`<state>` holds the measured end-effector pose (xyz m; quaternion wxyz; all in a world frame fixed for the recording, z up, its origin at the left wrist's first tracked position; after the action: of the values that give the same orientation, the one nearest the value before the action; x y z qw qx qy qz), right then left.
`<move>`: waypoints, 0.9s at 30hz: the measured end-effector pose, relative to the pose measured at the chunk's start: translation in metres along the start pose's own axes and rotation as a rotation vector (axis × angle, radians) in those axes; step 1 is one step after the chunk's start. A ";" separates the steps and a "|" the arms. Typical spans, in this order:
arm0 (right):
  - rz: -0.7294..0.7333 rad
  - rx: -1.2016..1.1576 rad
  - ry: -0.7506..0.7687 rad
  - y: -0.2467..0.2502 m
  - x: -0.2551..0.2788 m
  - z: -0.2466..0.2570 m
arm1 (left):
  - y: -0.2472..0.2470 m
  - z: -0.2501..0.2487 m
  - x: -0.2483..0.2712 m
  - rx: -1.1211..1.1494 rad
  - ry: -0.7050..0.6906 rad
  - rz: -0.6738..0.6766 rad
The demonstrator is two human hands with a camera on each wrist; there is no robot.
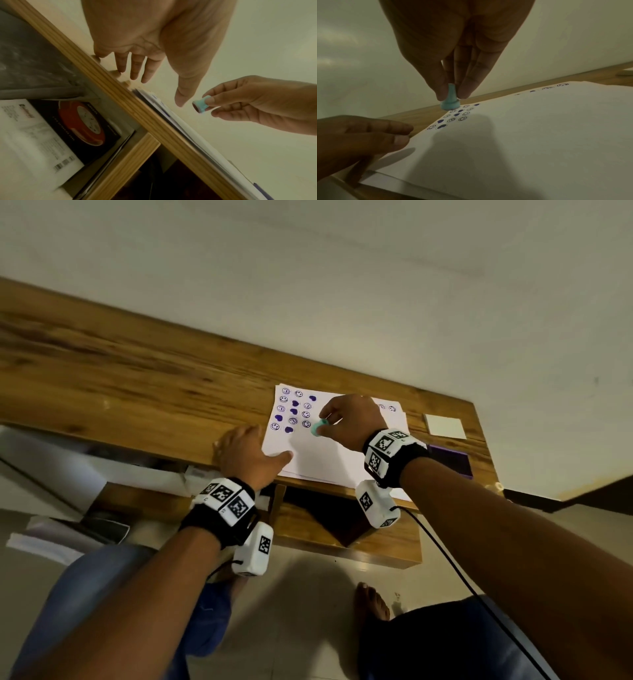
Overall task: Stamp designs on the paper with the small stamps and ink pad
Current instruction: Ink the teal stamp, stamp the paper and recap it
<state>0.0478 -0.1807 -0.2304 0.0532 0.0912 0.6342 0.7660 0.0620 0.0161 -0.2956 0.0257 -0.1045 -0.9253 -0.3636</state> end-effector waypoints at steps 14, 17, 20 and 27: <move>0.014 0.035 0.020 0.000 -0.014 0.016 | -0.010 -0.002 0.005 -0.006 -0.005 -0.015; 0.021 0.060 0.008 0.000 -0.014 0.014 | -0.011 -0.002 0.003 -0.006 -0.009 -0.028; 0.023 0.075 -0.007 -0.002 -0.015 0.013 | -0.012 -0.001 0.001 -0.015 -0.014 -0.047; 0.045 0.099 -0.020 -0.008 -0.018 0.015 | -0.016 -0.002 0.003 -0.075 -0.020 -0.038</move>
<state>0.0685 -0.1687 -0.2366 0.0375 0.1156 0.6684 0.7338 0.0560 0.0038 -0.3040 0.0058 -0.0913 -0.9132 -0.3972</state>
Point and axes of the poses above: each hand's wrist, its own x-axis away from the middle knuckle, its own y-axis out of the back of the hand, z = x × y, the point moved 6 cm from there along -x, towards the middle knuckle, and after that the axes turned 15 degrees about x, right-handed, at the moved point
